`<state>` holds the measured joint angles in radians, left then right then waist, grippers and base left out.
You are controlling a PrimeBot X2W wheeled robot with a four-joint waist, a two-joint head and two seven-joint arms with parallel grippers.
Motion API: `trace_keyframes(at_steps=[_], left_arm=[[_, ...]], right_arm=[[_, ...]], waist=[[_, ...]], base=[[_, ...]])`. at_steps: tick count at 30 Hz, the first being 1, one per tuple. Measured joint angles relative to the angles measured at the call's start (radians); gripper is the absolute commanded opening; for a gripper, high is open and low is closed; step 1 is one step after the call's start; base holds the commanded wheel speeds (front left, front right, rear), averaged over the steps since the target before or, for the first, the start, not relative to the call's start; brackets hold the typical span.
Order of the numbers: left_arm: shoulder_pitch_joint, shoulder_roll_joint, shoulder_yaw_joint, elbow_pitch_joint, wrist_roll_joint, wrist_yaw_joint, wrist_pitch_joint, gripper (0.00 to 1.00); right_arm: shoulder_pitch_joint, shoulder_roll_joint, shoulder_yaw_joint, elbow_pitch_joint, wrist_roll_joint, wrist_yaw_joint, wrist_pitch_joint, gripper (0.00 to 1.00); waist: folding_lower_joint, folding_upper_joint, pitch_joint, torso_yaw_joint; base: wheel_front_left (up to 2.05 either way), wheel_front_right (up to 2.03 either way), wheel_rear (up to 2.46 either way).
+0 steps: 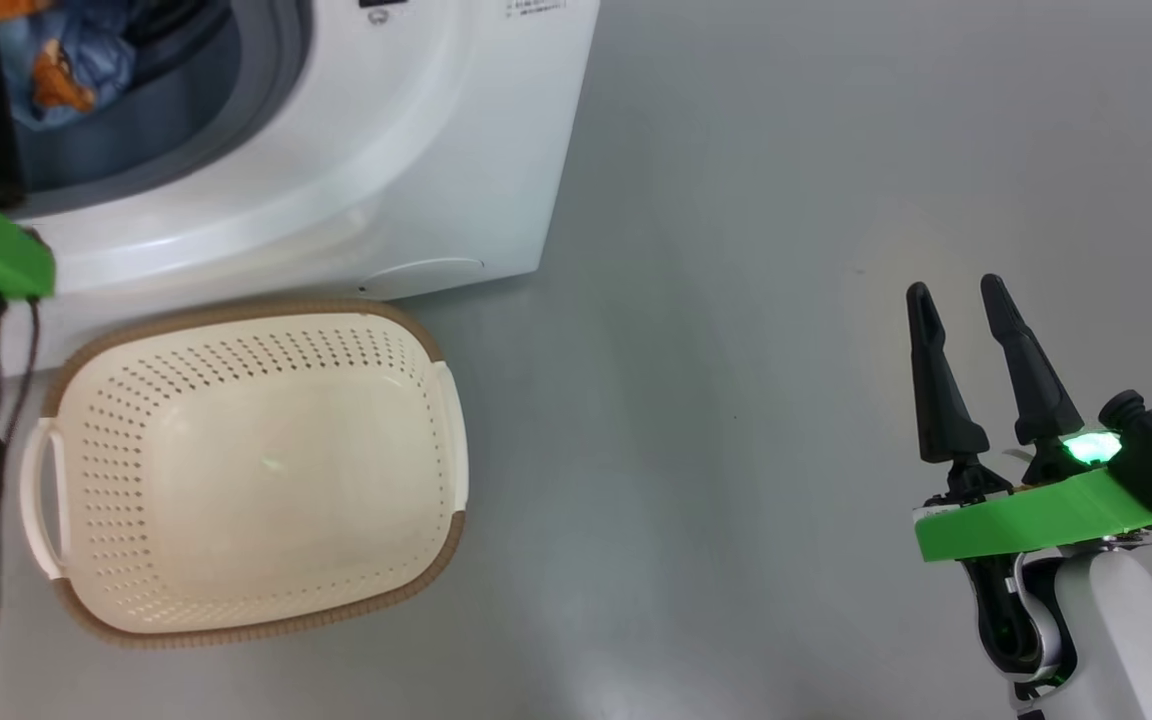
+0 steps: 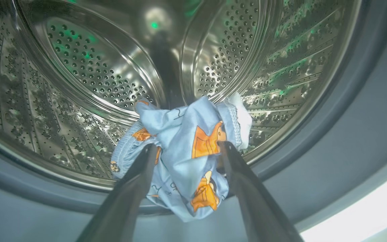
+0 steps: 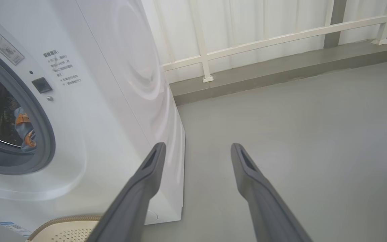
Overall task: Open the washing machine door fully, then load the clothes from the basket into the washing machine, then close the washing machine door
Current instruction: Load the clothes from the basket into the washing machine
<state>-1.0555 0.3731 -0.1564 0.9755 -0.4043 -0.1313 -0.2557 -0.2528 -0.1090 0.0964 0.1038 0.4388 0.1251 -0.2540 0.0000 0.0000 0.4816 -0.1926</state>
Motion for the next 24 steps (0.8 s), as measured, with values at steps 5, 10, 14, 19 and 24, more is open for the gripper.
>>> trace_keyframes(at_steps=[5,10,14,19,24], left_arm=[[0.131,-0.034,0.035,-0.096,0.003,0.0,0.0,1.0],[0.269,-0.062,0.092,-0.206,0.02,0.002,0.0,1.0],[0.373,-0.083,0.126,-0.279,0.046,0.002,0.0,1.0],[0.522,-0.116,0.18,-0.365,0.076,0.001,0.0,1.0],[0.621,-0.129,0.216,-0.425,0.084,0.001,0.0,1.0]], right_arm=[[0.014,-0.021,-0.007,0.004,0.0,0.0,0.0,1.0],[0.052,-0.044,-0.02,0.01,0.0,0.0,0.0,1.0],[0.066,-0.06,-0.033,0.015,0.0,0.0,0.0,1.0],[0.126,-0.088,-0.035,0.025,0.0,0.0,0.0,1.0],[0.16,-0.103,-0.038,0.027,0.002,0.0,0.0,1.0]], waist=[[0.0,0.0,-0.039,0.013],[0.0,0.0,-0.085,0.028],[0.0,0.0,-0.125,0.041],[0.0,0.0,-0.188,0.062],[0.0,0.0,-0.237,0.081]], base=[[0.0,0.0,0.0],[0.0,0.0,0.0],[0.0,0.0,0.0],[0.0,0.0,0.0],[0.0,0.0,0.0]])
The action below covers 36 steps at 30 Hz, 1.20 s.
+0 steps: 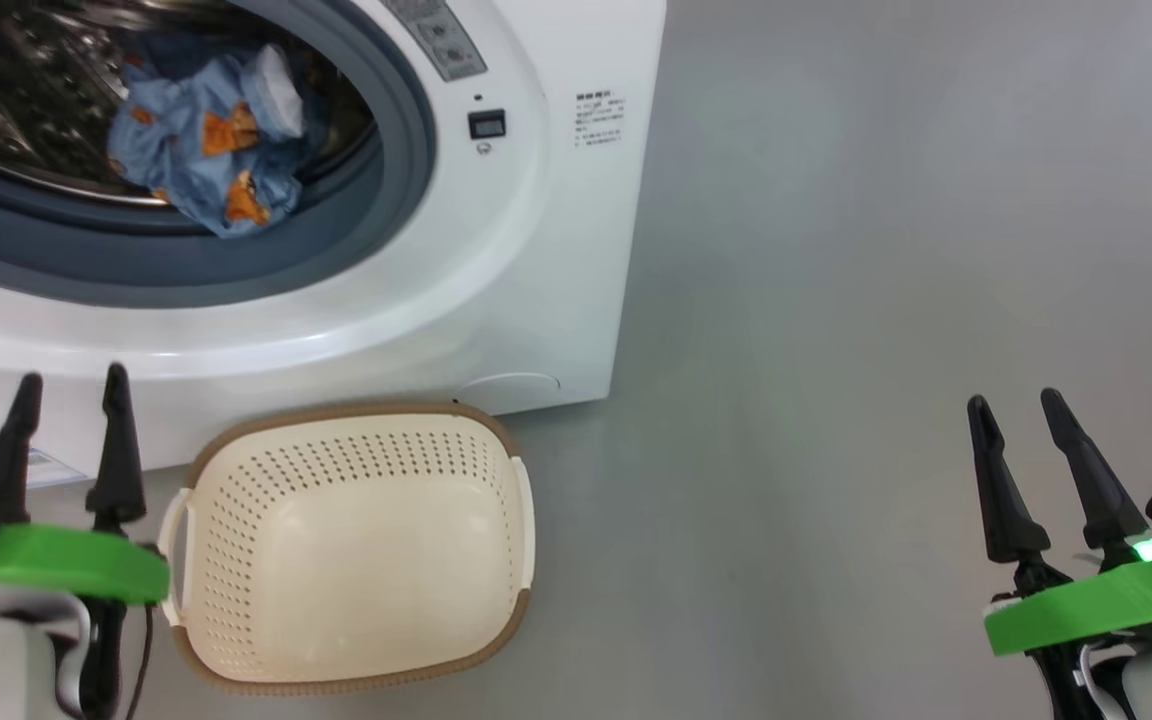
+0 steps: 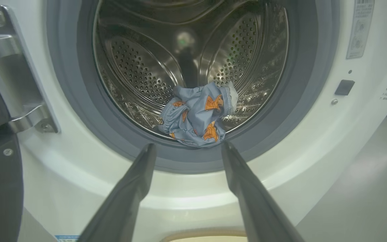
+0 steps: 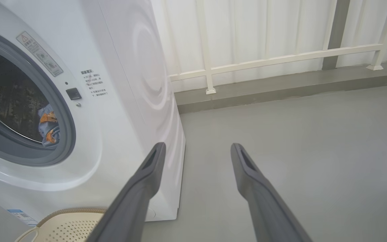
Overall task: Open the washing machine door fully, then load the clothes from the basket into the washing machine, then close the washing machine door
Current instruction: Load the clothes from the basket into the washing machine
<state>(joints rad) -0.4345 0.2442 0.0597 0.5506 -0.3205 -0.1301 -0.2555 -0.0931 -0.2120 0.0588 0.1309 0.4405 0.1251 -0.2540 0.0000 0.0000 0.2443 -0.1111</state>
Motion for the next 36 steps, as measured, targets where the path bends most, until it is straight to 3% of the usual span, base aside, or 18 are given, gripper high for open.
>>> trace_keyframes(at_steps=[15,36], left_arm=[[0.267,-0.046,0.062,-0.192,0.025,-0.001,0.0,1.0],[0.402,-0.052,0.056,-0.285,0.033,-0.001,0.0,1.0]], right_arm=[[0.104,-0.01,-0.026,0.0,0.002,0.0,0.0,1.0],[0.174,-0.026,-0.032,-0.004,0.005,0.0,0.0,1.0]], waist=[[0.0,0.0,-0.122,0.059],[0.0,0.0,-0.205,0.07]], base=[[0.0,0.0,0.0],[0.0,0.0,0.0]])
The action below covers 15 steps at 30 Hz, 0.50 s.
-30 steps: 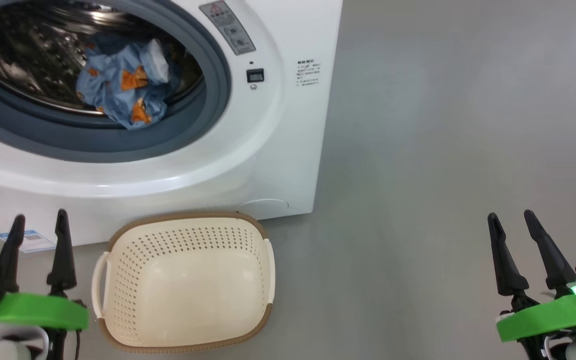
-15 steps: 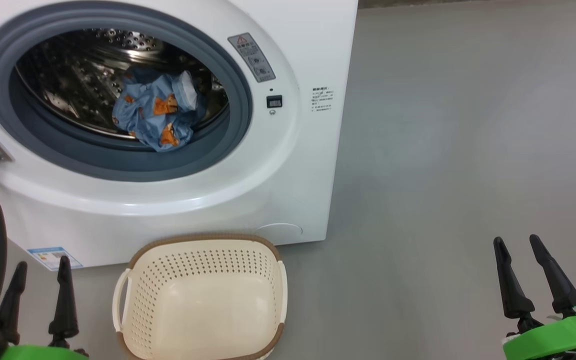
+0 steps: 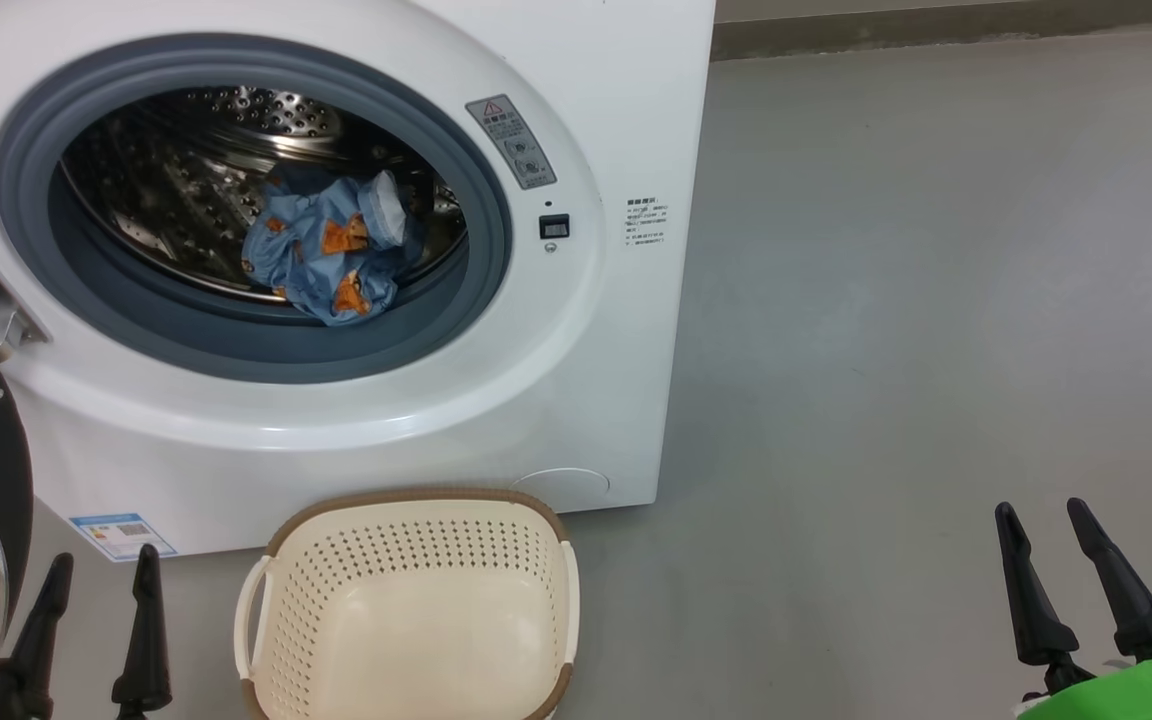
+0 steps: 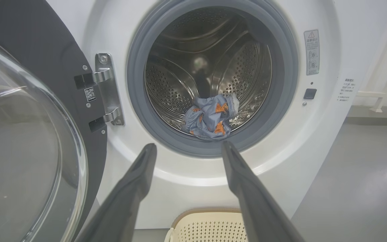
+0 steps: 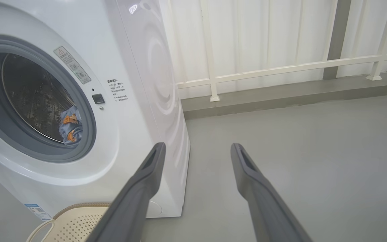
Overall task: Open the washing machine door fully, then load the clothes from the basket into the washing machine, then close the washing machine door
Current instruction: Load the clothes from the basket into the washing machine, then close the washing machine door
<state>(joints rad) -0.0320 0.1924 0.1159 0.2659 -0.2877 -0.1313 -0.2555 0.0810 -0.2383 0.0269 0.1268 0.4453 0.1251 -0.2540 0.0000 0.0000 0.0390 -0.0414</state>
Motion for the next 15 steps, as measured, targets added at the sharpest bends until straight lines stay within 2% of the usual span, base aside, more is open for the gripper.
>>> trace_keyframes(at_steps=[15], left_arm=[[0.016,0.0,0.001,-0.021,-0.001,0.0,0.0,1.0]], right_arm=[[0.011,-0.001,0.001,-0.002,0.0,0.0,0.0,1.0]], waist=[[0.0,0.0,0.005,-0.006]], base=[[0.0,0.0,0.0]])
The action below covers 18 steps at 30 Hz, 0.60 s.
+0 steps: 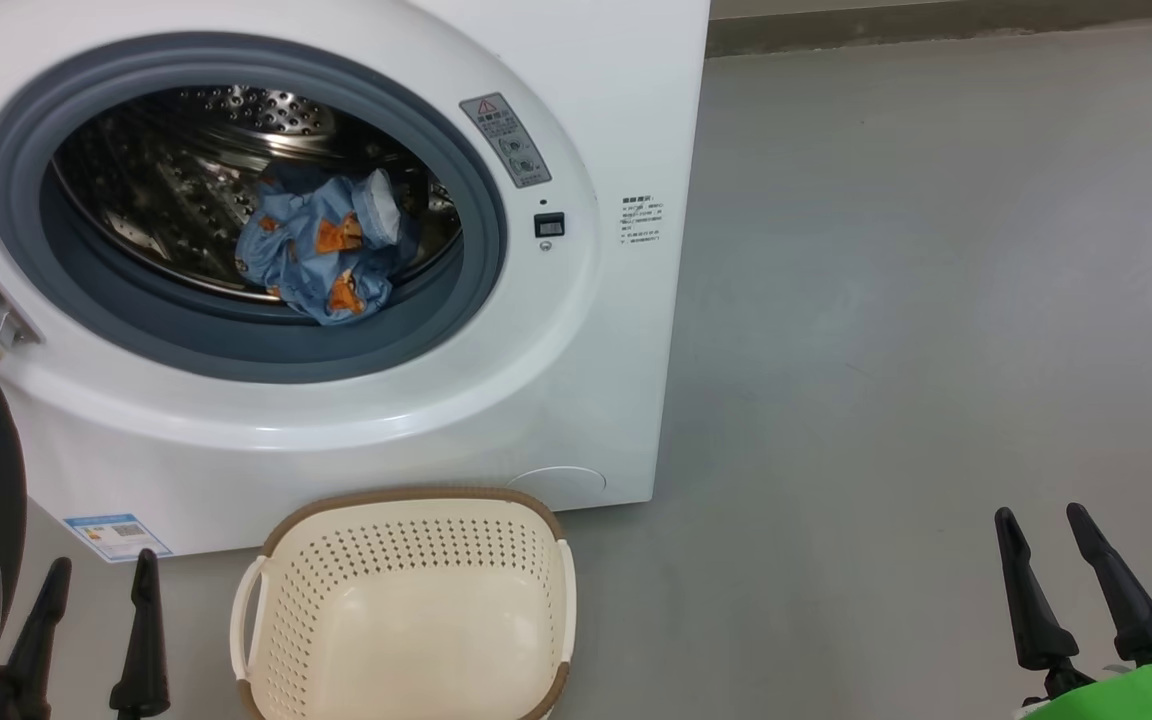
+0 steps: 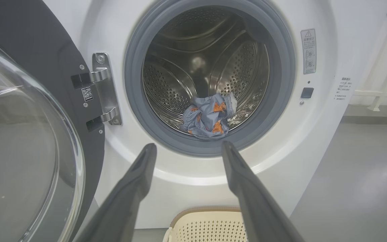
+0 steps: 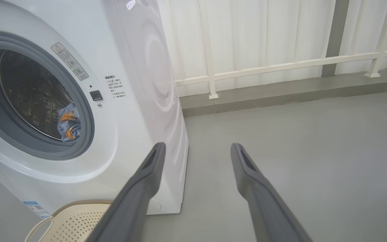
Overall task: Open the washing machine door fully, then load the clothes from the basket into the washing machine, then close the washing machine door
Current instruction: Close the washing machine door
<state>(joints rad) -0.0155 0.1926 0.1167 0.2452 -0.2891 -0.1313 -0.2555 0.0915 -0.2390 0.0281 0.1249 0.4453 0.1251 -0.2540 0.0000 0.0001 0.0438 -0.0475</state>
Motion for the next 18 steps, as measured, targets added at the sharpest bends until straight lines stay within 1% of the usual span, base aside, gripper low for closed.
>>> trace_keyframes(at_steps=[8,13,18], left_arm=[[0.0,-0.001,0.005,-0.001,0.0,0.0,0.0,1.0],[0.0,-0.005,0.01,-0.001,0.0,0.0,0.0,1.0],[0.0,-0.005,0.011,-0.001,0.0,0.0,0.0,1.0]], right_arm=[[0.0,0.0,0.0,0.0,0.0,0.0,0.0,1.0],[0.0,0.0,0.0,0.0,0.0,0.0,0.0,1.0],[0.0,0.001,-0.001,-0.002,0.0,0.0,0.0,1.0]], waist=[[0.0,0.0,0.005,0.0],[0.0,0.0,0.006,0.002],[0.0,0.0,0.012,0.004]], base=[[-0.15,0.15,0.0],[-0.81,0.81,0.0],[-1.14,1.14,0.0]])
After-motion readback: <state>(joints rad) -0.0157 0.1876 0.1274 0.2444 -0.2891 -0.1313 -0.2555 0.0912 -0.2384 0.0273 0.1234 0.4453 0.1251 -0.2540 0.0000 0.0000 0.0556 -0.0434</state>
